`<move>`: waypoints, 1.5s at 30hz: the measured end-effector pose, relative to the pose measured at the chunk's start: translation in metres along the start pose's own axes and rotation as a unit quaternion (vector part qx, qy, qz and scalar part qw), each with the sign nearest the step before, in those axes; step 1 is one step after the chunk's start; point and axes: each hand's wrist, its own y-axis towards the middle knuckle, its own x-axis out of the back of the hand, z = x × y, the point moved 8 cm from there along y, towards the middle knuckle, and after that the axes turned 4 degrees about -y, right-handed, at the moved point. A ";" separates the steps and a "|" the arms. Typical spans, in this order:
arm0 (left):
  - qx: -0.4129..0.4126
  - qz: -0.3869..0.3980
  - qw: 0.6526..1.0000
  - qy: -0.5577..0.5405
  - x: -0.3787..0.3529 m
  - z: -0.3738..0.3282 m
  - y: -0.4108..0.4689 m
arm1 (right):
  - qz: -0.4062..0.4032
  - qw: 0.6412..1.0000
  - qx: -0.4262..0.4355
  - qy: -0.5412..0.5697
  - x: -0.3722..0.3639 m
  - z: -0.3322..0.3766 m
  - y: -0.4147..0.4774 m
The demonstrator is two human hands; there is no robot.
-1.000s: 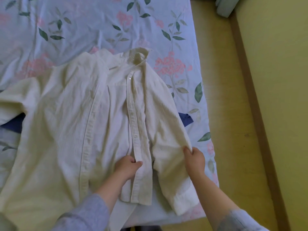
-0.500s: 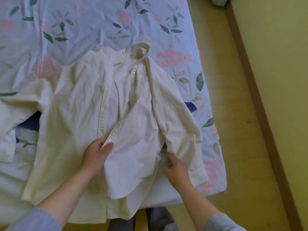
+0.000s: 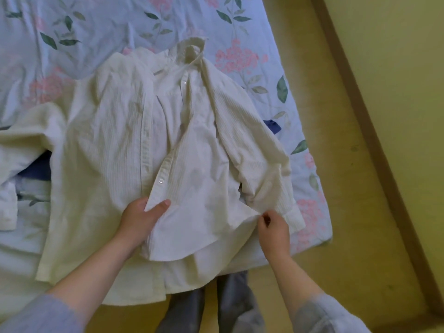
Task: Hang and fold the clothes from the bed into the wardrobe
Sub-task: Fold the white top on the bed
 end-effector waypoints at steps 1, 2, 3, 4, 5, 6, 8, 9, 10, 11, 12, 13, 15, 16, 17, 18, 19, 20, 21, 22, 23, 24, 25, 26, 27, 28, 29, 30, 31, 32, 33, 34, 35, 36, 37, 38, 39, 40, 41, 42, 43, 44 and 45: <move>-0.006 0.001 1.000 -0.004 -0.001 -0.003 -0.003 | -0.041 0.999 -0.034 0.011 0.020 -0.022 -0.009; -0.010 0.003 1.000 -0.008 -0.003 -0.005 -0.006 | -0.071 0.995 -0.068 0.022 0.039 -0.043 -0.019; -0.011 0.007 1.000 -0.010 -0.005 -0.005 -0.009 | -0.087 0.991 -0.098 0.030 0.053 -0.061 -0.029; -0.012 0.012 1.000 -0.007 -0.009 -0.004 -0.013 | -0.092 0.988 -0.120 0.038 0.062 -0.075 -0.037; -0.016 0.016 1.000 0.004 -0.014 -0.001 -0.017 | -0.090 0.986 -0.133 0.044 0.066 -0.083 -0.043; -0.020 0.018 0.999 0.024 -0.019 0.003 -0.020 | -0.084 0.985 -0.141 0.047 0.066 -0.089 -0.046; -0.023 0.005 0.997 0.070 -0.025 0.017 -0.027 | -0.049 0.987 -0.151 0.027 0.057 -0.091 -0.047; -0.023 -0.007 0.996 0.082 -0.026 0.026 -0.029 | -0.026 0.989 -0.147 0.007 0.050 -0.088 -0.046; -0.021 -0.020 0.996 0.086 -0.025 0.034 -0.031 | -0.009 0.990 -0.141 -0.009 0.044 -0.086 -0.044; -0.018 -0.034 0.995 0.090 -0.024 0.043 -0.032 | 0.000 0.991 -0.133 -0.019 0.039 -0.082 -0.041; -0.016 -0.047 0.994 0.095 -0.023 0.050 -0.033 | 0.002 0.992 -0.121 -0.026 0.037 -0.076 -0.039; -0.014 -0.053 0.993 0.101 -0.023 0.056 -0.033 | -0.004 0.994 -0.101 -0.040 0.035 -0.071 -0.037; -0.010 -0.052 0.993 0.105 -0.025 0.068 -0.033 | -0.028 0.993 -0.008 -0.113 0.035 -0.055 -0.031; -0.004 -0.052 0.994 0.100 -0.026 0.073 -0.034 | -0.035 0.986 0.052 -0.156 0.034 -0.046 -0.031; 0.004 -0.055 0.994 0.090 -0.027 0.077 -0.035 | -0.040 0.977 0.098 -0.183 0.033 -0.038 -0.030; 0.009 -0.060 0.995 0.079 -0.027 0.080 -0.037 | -0.039 0.973 0.121 -0.194 0.033 -0.035 -0.028; 0.012 -0.068 0.995 0.068 -0.027 0.081 -0.038 | -0.039 0.972 0.131 -0.191 0.035 -0.034 -0.027; 0.014 -0.080 0.995 0.054 -0.024 0.082 -0.040 | -0.046 0.973 0.137 -0.182 0.037 -0.034 -0.026; 0.014 -0.096 0.994 0.039 -0.020 0.081 -0.041 | -0.057 0.973 0.144 -0.169 0.042 -0.035 -0.026; 0.012 -0.113 0.993 0.025 -0.015 0.080 -0.043 | -0.067 0.975 0.149 -0.152 0.047 -0.037 -0.028; 0.011 -0.125 0.992 0.016 -0.011 0.080 -0.044 | -0.075 0.977 0.149 -0.133 0.052 -0.040 -0.030; 0.014 -0.129 0.991 0.015 -0.007 0.081 -0.046 | -0.077 0.981 0.138 -0.110 0.055 -0.046 -0.033; 0.022 -0.124 0.992 0.020 -0.006 0.083 -0.047 | -0.076 0.987 0.116 -0.078 0.057 -0.053 -0.035; 0.032 -0.111 0.993 0.029 -0.009 0.087 -0.049 | -0.073 0.993 0.083 -0.038 0.059 -0.061 -0.036; 0.041 -0.093 0.994 0.042 -0.014 0.091 -0.052 | -0.072 0.996 0.047 0.002 0.059 -0.069 -0.037; 0.046 -0.072 0.995 0.054 -0.021 0.095 -0.055 | -0.070 0.997 0.019 0.026 0.059 -0.075 -0.037; 0.049 -0.053 0.996 0.061 -0.028 0.098 -0.058 | -0.068 0.997 0.014 0.012 0.059 -0.076 -0.038; 0.050 -0.040 0.996 0.061 -0.035 0.102 -0.060 | -0.068 0.996 0.037 -0.038 0.058 -0.072 -0.039; 0.052 -0.029 0.997 0.056 -0.041 0.104 -0.061 | -0.062 0.990 0.075 -0.099 0.054 -0.065 -0.041; 0.054 -0.023 0.997 0.049 -0.046 0.106 -0.062 | -0.053 0.979 0.125 -0.151 0.049 -0.055 -0.044; 0.057 -0.022 0.997 0.041 -0.049 0.108 -0.062 | -0.045 0.964 0.178 -0.194 0.043 -0.043 -0.047; 0.059 -0.023 0.997 0.035 -0.051 0.109 -0.061 | -0.041 0.948 0.224 -0.223 0.037 -0.031 -0.050; 0.059 -0.026 0.997 0.033 -0.051 0.109 -0.060 | -0.043 0.936 0.253 -0.240 0.034 -0.021 -0.050; 0.057 -0.028 0.997 0.034 -0.051 0.109 -0.060 | -0.042 0.932 0.260 -0.248 0.031 -0.014 -0.047; 0.056 -0.029 0.997 0.036 -0.051 0.109 -0.059 | -0.040 0.936 0.250 -0.245 0.032 -0.009 -0.043; 0.056 -0.029 0.997 0.036 -0.050 0.109 -0.058 | -0.036 0.944 0.231 -0.234 0.033 -0.008 -0.037; 0.056 -0.029 0.997 0.035 -0.049 0.109 -0.058 | -0.030 0.952 0.211 -0.222 0.036 -0.009 -0.031; 0.056 -0.028 0.997 0.032 -0.048 0.109 -0.059 | -0.023 0.957 0.198 -0.209 0.039 -0.013 -0.027; 0.056 -0.028 0.998 0.028 -0.047 0.110 -0.059 | -0.017 0.963 0.186 -0.195 0.043 -0.019 -0.025; 0.056 -0.028 0.998 0.025 -0.047 0.110 -0.059 | -0.012 0.968 0.174 -0.180 0.046 -0.026 -0.024; 0.055 -0.028 0.998 0.024 -0.047 0.110 -0.059 | -0.007 0.972 0.163 -0.169 0.048 -0.033 -0.026; 0.054 -0.029 0.998 0.023 -0.047 0.110 -0.060 | -0.002 0.974 0.155 -0.165 0.048 -0.039 -0.029; 0.052 -0.029 0.998 0.020 -0.049 0.110 -0.061 | 0.005 0.975 0.151 -0.165 0.045 -0.043 -0.033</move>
